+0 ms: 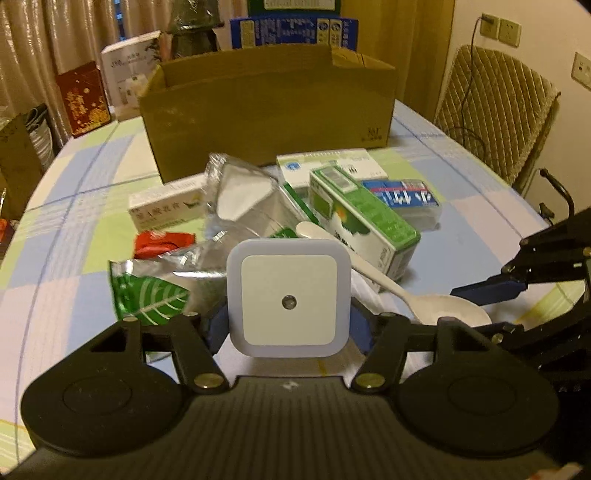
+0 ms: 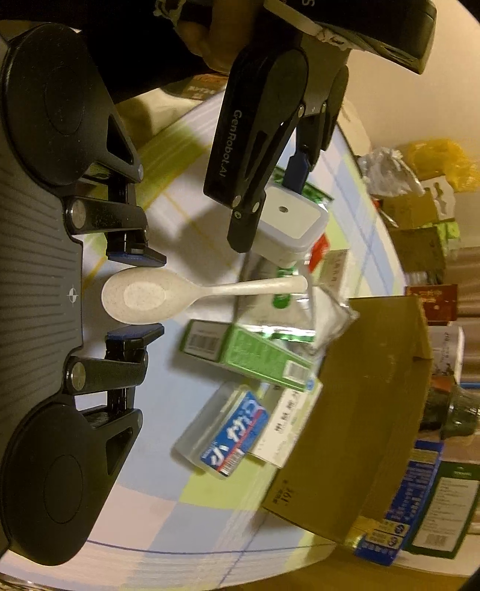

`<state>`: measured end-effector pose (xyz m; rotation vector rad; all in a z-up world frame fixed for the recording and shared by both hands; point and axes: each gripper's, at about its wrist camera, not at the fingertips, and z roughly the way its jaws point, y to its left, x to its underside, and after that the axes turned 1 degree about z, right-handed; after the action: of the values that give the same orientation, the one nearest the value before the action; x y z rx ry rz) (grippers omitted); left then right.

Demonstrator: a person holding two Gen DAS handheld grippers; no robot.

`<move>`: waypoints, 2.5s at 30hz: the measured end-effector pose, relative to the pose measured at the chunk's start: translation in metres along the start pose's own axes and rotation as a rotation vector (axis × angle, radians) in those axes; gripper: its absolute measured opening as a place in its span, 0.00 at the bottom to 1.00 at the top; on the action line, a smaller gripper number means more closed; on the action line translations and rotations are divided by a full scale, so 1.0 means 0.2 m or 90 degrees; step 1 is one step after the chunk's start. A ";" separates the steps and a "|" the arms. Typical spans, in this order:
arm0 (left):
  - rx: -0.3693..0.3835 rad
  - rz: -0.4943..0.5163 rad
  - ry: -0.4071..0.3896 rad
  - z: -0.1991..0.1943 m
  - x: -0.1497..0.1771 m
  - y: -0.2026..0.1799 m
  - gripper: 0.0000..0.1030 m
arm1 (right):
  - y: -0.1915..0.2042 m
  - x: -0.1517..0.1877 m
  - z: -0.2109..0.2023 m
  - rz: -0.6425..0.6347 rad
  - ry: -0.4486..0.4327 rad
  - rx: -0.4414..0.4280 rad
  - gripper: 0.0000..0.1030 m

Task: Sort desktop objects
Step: 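Carry night light and spoon into the cardboard box while both grippers open to release, then withdraw both open grippers from the box back toward the table items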

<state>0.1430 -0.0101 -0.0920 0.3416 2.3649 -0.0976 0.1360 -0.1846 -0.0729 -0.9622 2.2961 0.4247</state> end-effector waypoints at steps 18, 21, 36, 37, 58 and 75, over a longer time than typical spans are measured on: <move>0.010 0.001 -0.060 -0.05 -0.57 0.13 0.59 | -0.42 -0.62 -0.19 0.134 -0.138 0.105 0.29; 0.001 0.011 -0.077 0.01 -0.74 0.16 0.59 | -0.52 -0.76 -0.15 0.140 -0.154 0.119 0.29; 0.018 -0.017 -0.071 0.48 -1.31 0.39 0.59 | -0.87 -1.11 0.34 0.176 -0.111 0.140 0.29; 0.020 -0.017 -0.067 0.51 -1.31 0.40 0.59 | -0.89 -1.11 0.36 0.179 -0.109 0.140 0.29; -0.004 -0.049 -0.077 0.33 -1.09 0.53 0.66 | -0.66 -0.87 0.02 0.246 -0.204 0.147 0.76; -0.022 -0.022 -0.068 -0.28 -0.48 0.50 0.89 | -0.05 -0.32 -0.26 0.293 -0.173 0.111 0.90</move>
<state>0.1994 0.0743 0.0166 0.2726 2.2647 -0.0895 0.1563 -0.1836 0.0075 -0.2641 2.2440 0.4967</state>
